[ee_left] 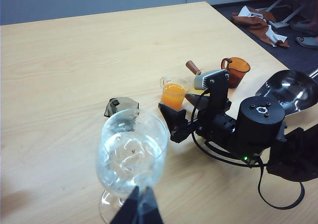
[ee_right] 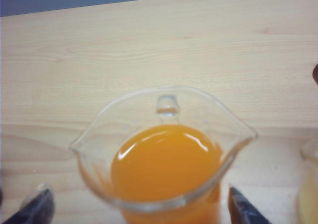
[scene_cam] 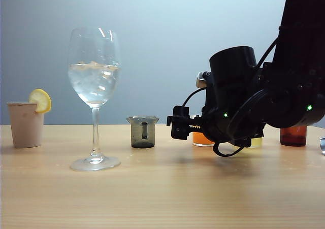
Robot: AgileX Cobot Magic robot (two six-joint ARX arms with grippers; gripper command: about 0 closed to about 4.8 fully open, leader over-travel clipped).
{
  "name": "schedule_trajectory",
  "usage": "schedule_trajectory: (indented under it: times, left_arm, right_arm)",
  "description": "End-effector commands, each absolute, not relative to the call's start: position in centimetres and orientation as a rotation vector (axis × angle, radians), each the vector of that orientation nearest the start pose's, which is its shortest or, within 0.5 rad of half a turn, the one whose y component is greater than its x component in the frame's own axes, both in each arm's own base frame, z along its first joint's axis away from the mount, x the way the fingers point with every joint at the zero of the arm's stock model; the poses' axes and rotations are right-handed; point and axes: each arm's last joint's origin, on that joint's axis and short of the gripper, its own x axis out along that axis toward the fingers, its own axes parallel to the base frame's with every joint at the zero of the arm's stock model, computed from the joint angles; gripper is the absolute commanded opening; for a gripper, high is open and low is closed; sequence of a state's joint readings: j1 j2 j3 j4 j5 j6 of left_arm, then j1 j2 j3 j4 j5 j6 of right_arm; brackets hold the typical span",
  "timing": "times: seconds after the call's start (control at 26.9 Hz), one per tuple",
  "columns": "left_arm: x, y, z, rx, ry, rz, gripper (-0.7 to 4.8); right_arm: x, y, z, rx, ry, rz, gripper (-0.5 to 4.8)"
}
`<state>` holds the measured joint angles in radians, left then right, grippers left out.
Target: Pick up the second measuring cup from the left, pour the orange juice inside into the goblet, and finally put the measuring cup back in its original place.
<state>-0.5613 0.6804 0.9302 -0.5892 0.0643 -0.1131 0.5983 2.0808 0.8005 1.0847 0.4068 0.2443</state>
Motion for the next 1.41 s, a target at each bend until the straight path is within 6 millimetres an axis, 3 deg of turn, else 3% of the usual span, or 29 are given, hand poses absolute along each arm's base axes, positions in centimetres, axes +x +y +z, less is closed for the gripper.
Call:
schedule_trajectory:
  times: [0.04, 0.63, 1.27, 1.41]
  left_arm:
    - [10.8, -7.0, 35.9, -0.031, 0.342, -0.607, -0.06]
    - [10.9, -7.1, 36.0, -0.031, 0.339, -0.608, -0.06]
    - [10.9, -7.1, 36.0, -0.031, 0.339, -0.608, -0.06]
    - [10.9, -7.1, 36.0, -0.031, 0.339, -0.608, -0.06]
  right_arm:
    - [31.6, 20.2, 9.8, 0.15, 0.196, 0.166, 4.59]
    - [34.0, 19.9, 9.2, 0.162, 0.203, 0.153, 4.59]
    - [34.9, 19.7, 9.4, 0.168, 0.202, 0.157, 4.58]
    - [34.9, 19.7, 9.4, 0.164, 0.209, 0.156, 3.76]
